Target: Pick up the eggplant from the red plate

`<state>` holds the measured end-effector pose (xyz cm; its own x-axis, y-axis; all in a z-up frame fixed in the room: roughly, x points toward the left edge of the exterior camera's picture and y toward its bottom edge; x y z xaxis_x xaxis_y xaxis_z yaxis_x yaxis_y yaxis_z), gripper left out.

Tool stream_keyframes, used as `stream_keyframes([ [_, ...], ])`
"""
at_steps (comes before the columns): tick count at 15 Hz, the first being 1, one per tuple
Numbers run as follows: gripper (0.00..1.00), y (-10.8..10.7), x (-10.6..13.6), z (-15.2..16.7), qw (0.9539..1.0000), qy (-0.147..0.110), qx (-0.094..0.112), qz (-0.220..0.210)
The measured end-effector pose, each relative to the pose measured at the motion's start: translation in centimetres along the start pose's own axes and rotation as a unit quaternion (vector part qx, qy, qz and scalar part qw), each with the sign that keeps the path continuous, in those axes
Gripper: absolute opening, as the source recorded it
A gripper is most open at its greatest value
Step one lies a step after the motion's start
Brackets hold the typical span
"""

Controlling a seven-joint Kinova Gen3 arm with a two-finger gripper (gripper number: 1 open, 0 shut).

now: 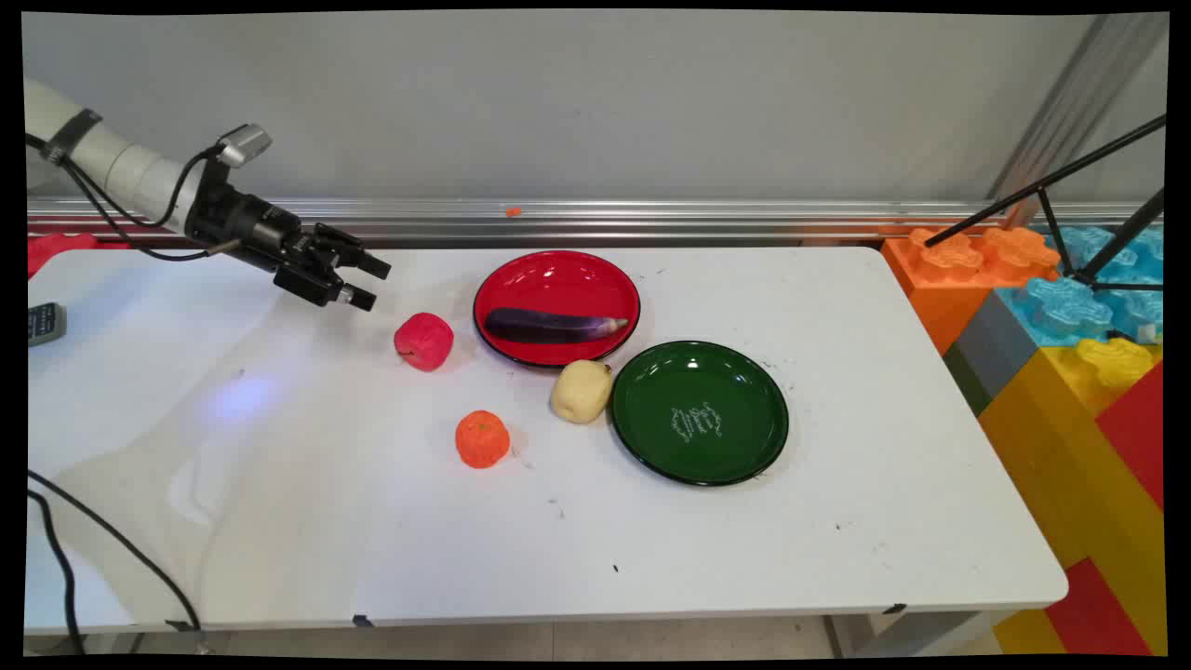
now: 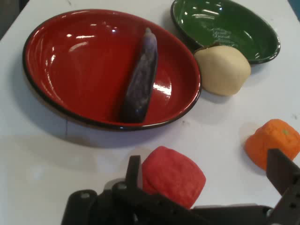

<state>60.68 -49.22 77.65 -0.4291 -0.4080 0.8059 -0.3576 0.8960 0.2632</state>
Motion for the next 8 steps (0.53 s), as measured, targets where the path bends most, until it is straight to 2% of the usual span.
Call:
stream_keyframes([
  [8,1.0,-0.5,1.7,1.8,0.9998,0.012,-0.012,0.014],
])
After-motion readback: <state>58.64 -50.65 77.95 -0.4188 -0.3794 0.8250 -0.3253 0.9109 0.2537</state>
